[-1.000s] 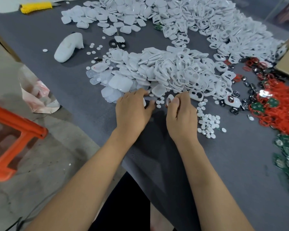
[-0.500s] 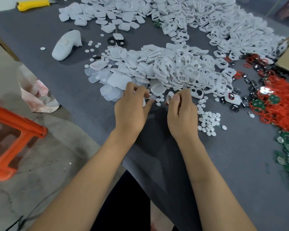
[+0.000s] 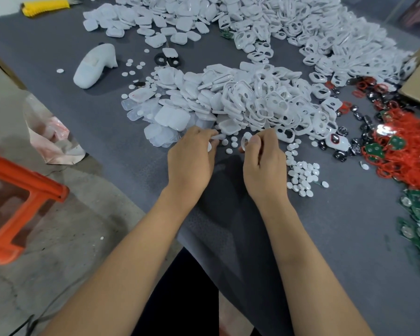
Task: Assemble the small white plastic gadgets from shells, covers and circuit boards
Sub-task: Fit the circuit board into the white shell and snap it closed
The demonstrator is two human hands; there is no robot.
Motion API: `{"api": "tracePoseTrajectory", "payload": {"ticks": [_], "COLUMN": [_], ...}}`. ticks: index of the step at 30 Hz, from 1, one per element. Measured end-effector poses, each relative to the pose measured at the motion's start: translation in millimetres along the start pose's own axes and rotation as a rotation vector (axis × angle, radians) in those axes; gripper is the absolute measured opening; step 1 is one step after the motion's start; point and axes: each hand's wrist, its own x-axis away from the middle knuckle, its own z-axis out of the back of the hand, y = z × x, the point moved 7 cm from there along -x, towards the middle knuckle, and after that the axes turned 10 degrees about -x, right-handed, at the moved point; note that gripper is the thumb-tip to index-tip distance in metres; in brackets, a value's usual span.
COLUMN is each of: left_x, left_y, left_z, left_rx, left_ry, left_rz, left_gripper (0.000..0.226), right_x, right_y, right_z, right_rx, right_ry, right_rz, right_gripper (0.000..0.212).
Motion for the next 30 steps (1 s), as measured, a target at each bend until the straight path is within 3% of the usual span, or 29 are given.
{"api": "tracePoseTrajectory", "payload": {"ticks": [7,11,14,20,24,30], "left_x": [-0.6,4.1,15.9,60.2,100.5,151.5], "left_y": [-8.7,-11.5,1.3,64.6,128.2,206.7], "left_z": [4.9,11.3,8.5,-5.0,-20.0,-37.8], "left_rx": [0.140,0.414,0.483,0.480,0.371,0.132], "left_ry": [-0.005,-0.024,-0.092,-0.324,-0.464,-0.418], "left_rz": [0.096,0.113,0.049,-0.183,-0.372,-0.778], "left_gripper": [0.025,0.022,0.020,0.018,0.028,0.036], "right_x": [6.1,11.4,27.9,89.2,134.4,180.9], "right_y": [-1.7,-4.1,-10.2,-0.9,18.0,49.3], "right_z": [-11.4,-4.7,11.9,85.9,149.0,221.8], "right_rx": [0.221,0.182,0.184,0.051,0.129,0.181], "right_ry": [-0.120,-0.116,-0.059,0.206,0.362,0.489], "right_rz": [0.075,0.064,0.085,-0.046,-0.106,-0.311], "right_gripper": [0.028,0.031,0.031,0.023,0.021,0.024]}}
